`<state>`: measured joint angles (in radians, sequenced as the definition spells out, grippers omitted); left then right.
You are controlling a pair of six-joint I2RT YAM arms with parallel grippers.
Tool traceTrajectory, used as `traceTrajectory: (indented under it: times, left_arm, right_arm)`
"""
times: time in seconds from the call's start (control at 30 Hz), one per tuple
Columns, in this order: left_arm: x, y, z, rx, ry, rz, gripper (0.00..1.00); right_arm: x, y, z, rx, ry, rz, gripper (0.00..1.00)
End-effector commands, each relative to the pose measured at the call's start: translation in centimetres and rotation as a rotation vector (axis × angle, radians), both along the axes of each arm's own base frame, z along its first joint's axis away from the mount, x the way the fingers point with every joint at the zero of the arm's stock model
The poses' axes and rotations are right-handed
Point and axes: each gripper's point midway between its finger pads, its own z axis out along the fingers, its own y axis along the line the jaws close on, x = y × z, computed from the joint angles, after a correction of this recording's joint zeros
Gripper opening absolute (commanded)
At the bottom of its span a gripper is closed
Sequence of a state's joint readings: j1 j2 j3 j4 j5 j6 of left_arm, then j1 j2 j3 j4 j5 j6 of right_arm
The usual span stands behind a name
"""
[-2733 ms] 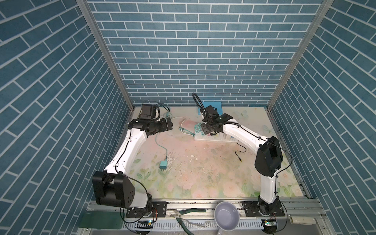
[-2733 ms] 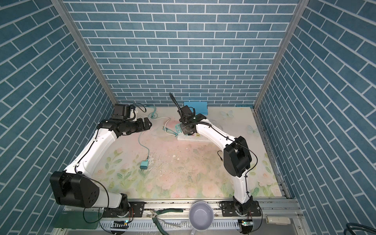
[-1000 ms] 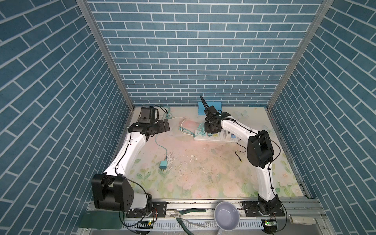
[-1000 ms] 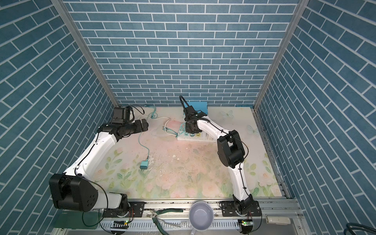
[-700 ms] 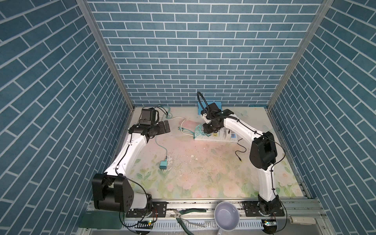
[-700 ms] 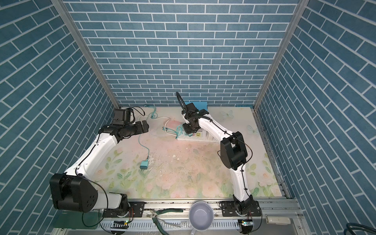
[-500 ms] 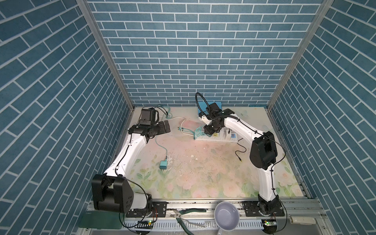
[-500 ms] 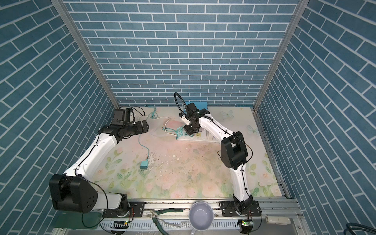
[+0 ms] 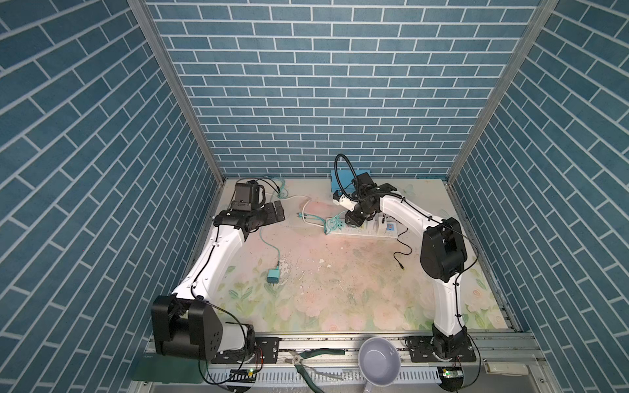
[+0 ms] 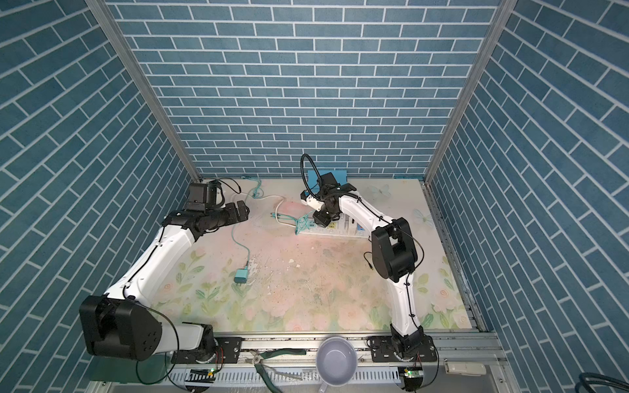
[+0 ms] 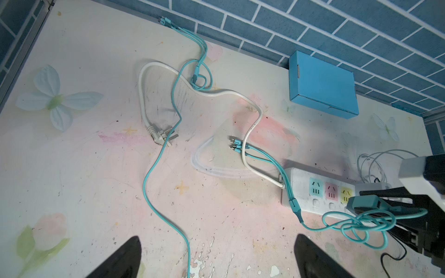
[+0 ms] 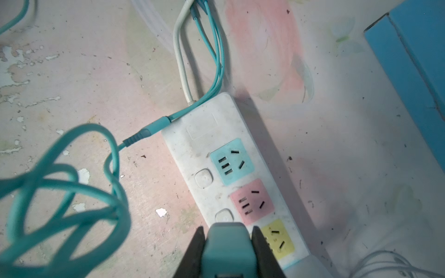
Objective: Insert plugs into power strip
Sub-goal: Insert the plug into the socket.
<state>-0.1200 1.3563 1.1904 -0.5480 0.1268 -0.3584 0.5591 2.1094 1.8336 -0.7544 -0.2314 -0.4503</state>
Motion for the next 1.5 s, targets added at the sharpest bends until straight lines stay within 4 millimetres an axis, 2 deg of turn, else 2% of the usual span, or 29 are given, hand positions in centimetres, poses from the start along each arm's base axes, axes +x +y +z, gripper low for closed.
traceTrajectory:
  times: [0.0,0.47,0.73,1.2,1.47]
  left_arm:
    - [-0.3,0.5,-0.8,0.022,0.027,0.008,1.0]
    - [-0.4,1.0,-1.2,0.04,0.057,0.03,1.0]
    - [-0.3,1.0,-0.8,0.032,0.05,0.041,1.0]
    - [-0.2,1.1,-1.2,0.036,0.059,0.045,1.0]
    - [-0.3,1.2,-1.0,0.034,0.053,0.053,1.0]
  right_arm:
    - [0.1,0.7,0.2,0.05,-0.003,0.094,0.0]
    - [0.5,1.7,-0.9,0.119,-0.05,0.225,0.0]
    - [0.8,1.1,-1.6,0.094,-0.06,0.251,0.0]
    - [0.0,0.0,-3.1,0.068,-0.071,0.251,0.0]
    - [1.0,-0.3,-2.3,0.062,-0.13,0.259,0.0]
